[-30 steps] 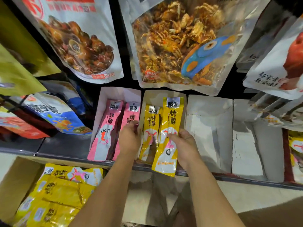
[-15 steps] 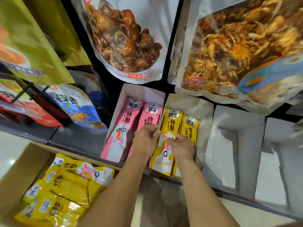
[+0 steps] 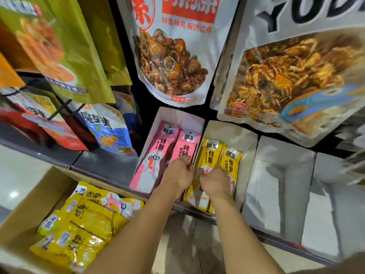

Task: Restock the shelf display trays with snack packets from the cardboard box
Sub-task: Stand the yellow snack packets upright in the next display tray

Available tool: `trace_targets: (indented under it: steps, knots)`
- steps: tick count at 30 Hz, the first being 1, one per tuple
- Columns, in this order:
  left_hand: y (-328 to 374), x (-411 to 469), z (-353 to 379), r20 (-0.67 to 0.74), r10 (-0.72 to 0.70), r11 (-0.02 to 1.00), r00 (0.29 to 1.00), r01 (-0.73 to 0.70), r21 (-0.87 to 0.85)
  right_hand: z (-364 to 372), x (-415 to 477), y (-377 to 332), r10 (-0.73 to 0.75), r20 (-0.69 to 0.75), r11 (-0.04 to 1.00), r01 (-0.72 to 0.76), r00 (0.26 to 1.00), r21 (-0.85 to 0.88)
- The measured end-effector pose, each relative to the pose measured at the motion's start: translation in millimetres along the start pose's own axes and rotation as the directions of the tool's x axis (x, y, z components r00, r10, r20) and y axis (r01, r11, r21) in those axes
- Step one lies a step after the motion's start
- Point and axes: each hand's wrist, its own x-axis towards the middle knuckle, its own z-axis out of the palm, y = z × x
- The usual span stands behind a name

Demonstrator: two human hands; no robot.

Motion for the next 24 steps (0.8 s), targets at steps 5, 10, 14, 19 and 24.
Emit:
trace_targets:
  steps: [5,10,14,19,24]
  knots:
    - [-7,-27,-31,-0.024,-0.037,0.987,0.999,0.041,0.155,-18,-33,-24,-0.149,0.010,0.979,0.149,0.989,-0.143]
    - [-33,-68,-69,-0.045,-0.135,0.954,0.990,0.142,0.264,-6,-76,-48,-0.320,0.090,0.925,0.331,0.943,-0.185]
    - [-71,-107,-103,-0.102,-0.206,0.933,0.973,0.227,0.279,16,-108,-61,-0.398,0.169,0.884,0.427,0.902,-0.193]
    - [-127,-160,-139,-0.178,-0.370,0.878,0.912,0.406,0.253,54,-143,-79,-0.453,0.272,0.828,0.514,0.849,-0.225]
    - [-173,-193,-160,-0.206,-0.490,0.832,0.847,0.525,0.179,95,-169,-91,-0.486,0.368,0.749,0.595,0.792,-0.291]
